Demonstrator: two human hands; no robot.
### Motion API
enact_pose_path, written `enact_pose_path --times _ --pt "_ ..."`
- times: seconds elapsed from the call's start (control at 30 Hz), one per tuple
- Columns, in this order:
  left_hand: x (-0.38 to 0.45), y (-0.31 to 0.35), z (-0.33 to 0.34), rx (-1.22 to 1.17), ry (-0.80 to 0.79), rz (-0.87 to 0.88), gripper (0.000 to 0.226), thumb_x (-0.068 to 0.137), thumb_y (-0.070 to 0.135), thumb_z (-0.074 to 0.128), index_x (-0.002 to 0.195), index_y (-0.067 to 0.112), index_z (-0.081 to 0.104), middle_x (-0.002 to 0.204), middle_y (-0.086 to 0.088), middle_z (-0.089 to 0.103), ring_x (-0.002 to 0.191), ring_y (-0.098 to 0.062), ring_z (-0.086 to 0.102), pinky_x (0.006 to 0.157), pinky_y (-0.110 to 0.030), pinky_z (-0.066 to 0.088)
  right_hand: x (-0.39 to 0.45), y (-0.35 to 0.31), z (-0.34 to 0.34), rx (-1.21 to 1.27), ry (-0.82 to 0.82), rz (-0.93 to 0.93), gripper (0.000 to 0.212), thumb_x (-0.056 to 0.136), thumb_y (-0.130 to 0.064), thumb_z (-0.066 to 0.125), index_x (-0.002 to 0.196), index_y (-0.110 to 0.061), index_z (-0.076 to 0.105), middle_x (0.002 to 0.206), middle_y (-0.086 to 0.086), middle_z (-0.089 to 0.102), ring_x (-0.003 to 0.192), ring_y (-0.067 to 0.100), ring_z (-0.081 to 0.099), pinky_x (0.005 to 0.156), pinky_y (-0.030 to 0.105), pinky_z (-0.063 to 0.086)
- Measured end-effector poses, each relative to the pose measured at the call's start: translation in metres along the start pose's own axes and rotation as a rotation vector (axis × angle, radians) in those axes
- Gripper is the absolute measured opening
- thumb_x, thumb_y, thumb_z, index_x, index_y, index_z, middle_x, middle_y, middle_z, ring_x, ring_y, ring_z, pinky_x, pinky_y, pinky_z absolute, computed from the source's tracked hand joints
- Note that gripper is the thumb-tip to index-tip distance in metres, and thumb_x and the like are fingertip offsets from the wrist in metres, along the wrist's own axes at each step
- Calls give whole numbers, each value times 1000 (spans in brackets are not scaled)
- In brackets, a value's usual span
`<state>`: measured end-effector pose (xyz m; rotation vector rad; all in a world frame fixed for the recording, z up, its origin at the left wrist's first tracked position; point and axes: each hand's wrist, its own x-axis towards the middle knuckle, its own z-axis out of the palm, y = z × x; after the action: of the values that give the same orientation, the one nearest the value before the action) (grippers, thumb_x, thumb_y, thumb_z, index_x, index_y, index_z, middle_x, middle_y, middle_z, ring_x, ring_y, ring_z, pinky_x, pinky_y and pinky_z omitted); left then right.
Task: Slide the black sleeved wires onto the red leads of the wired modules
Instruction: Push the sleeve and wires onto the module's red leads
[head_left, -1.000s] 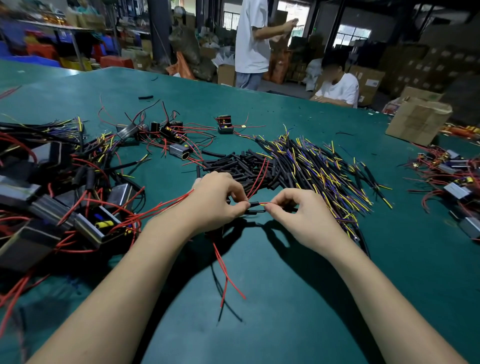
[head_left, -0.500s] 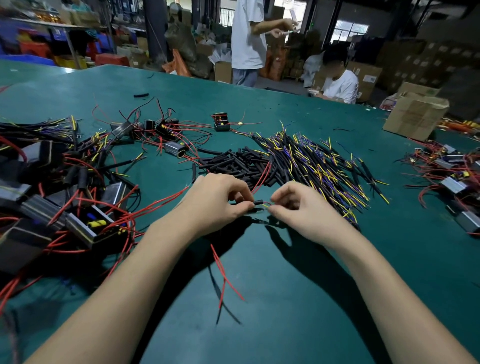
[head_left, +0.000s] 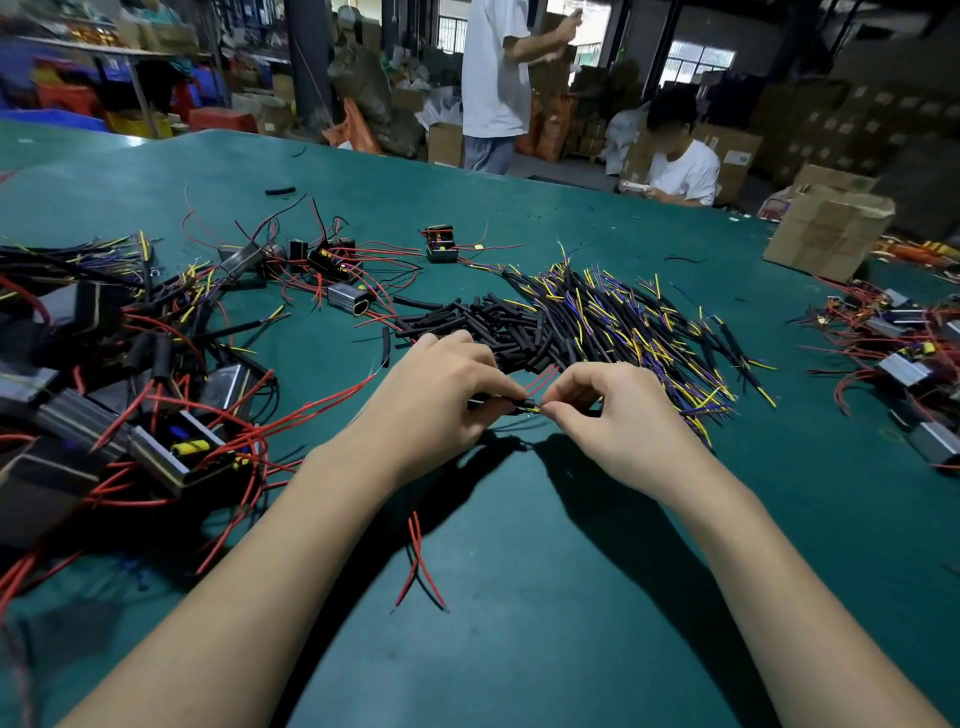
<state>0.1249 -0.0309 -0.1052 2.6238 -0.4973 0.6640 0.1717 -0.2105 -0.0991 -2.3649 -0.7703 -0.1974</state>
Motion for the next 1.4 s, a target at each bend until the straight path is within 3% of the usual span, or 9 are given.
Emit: enact_pose_path --times 0.23,0.4,0.5,0.6,0.93,1.07,1.17,1.27,1.4 --pt "0 3 5 0 2 61 18 86 18 68 99 27 75 83 -3 63 86 -25 53 71 -34 36 -1 -1 3 16 -11 18 9 82 -11 68 76 -17 71 71 -5 69 69 9 62 68 14 44" --pt "-1 0 11 -194 66 -78 15 83 15 71 95 21 77 83 -2 67 84 -21 58 79 -35 45 3 2 0 117 -19 57 11 83 -12 69 82 -22 65 78 -6 69 72 7 63 68 12 46" --pt "-1 -3 10 -275 108 -162 10 82 17 72 91 18 75 84 1 70 84 -14 62 81 -33 49 1 9 -10 77 -30 78 9 84 -19 69 76 -23 66 71 -10 67 61 -3 56 62 6 41" --pt "-1 -5 8 -346 128 -210 6 81 17 73 87 19 72 83 6 70 80 -8 64 78 -33 52 -1 10 -14 108 -32 63 13 84 -21 70 71 -22 68 65 -9 65 55 -3 50 57 9 38" --pt "-1 -2 10 -304 130 -122 6 82 9 71 86 12 75 81 -3 66 78 -18 61 75 -40 50 -1 5 -7 163 13 -6 19 86 -13 68 70 -22 66 62 -7 64 55 0 49 58 9 38" --pt "0 0 2 -206 100 -145 15 82 28 72 95 20 70 94 2 59 93 -17 56 87 -45 45 2 9 -7 243 6 71 17 88 -16 66 72 -22 67 66 -4 67 56 1 50 58 12 39" --pt "0 -3 -10 -126 18 -150 29 75 35 77 95 25 59 92 9 52 92 -13 49 88 -40 42 3 10 -9 226 16 110 16 89 -18 65 74 -16 68 64 -4 66 52 -2 47 54 10 36" --pt "0 -7 -15 -25 -55 -150 20 78 29 75 93 23 64 92 9 49 97 -15 49 86 -35 39 2 10 -10 243 7 138 17 90 -18 64 75 -11 69 62 -3 64 43 -1 41 46 8 32" --pt "-1 -7 -13 -23 -31 -147 10 82 26 71 90 20 69 91 5 52 92 -11 46 83 -31 37 2 9 -11 249 -9 156 20 91 -18 61 74 -12 68 61 -1 61 37 0 38 42 8 29"
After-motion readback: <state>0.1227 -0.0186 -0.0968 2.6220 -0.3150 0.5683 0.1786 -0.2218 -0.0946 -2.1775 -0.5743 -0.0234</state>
